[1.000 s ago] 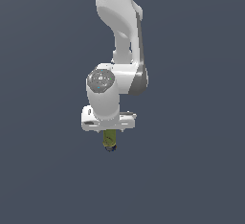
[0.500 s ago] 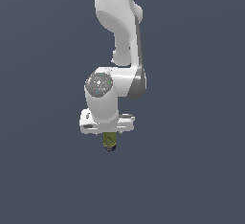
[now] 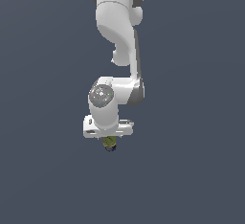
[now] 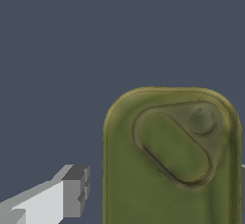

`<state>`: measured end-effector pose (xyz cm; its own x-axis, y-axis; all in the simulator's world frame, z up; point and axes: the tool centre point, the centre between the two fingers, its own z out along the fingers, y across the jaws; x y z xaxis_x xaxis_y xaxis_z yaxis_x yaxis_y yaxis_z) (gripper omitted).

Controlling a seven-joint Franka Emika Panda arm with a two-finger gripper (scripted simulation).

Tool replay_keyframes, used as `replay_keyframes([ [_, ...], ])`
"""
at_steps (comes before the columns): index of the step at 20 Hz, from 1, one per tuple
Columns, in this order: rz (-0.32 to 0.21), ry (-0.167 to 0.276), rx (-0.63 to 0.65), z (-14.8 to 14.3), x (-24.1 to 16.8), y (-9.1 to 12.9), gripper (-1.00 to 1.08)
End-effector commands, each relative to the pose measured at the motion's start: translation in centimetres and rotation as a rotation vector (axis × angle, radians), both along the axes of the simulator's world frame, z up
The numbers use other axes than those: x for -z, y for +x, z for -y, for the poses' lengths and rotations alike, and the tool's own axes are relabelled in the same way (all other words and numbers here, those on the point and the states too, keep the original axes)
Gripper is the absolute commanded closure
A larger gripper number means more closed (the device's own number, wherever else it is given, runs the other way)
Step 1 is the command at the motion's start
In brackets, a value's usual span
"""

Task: Pick up the object and move it to a goal position.

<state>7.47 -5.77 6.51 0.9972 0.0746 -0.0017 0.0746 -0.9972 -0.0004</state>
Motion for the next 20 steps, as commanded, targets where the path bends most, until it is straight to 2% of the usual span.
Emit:
replay_keyframes([
  [1,0.002,0.000,0.000,0.01,0.66,0.06,-0.92],
  [5,0.002,0.000,0.000,0.02,0.66,0.19,-0.92],
  [6,0.002,0.000,0.000,0.02,0.66,0.19,1.08],
  [20,0.000,0.000,-0.001,-0.31,0.67,-0.05,1.08],
])
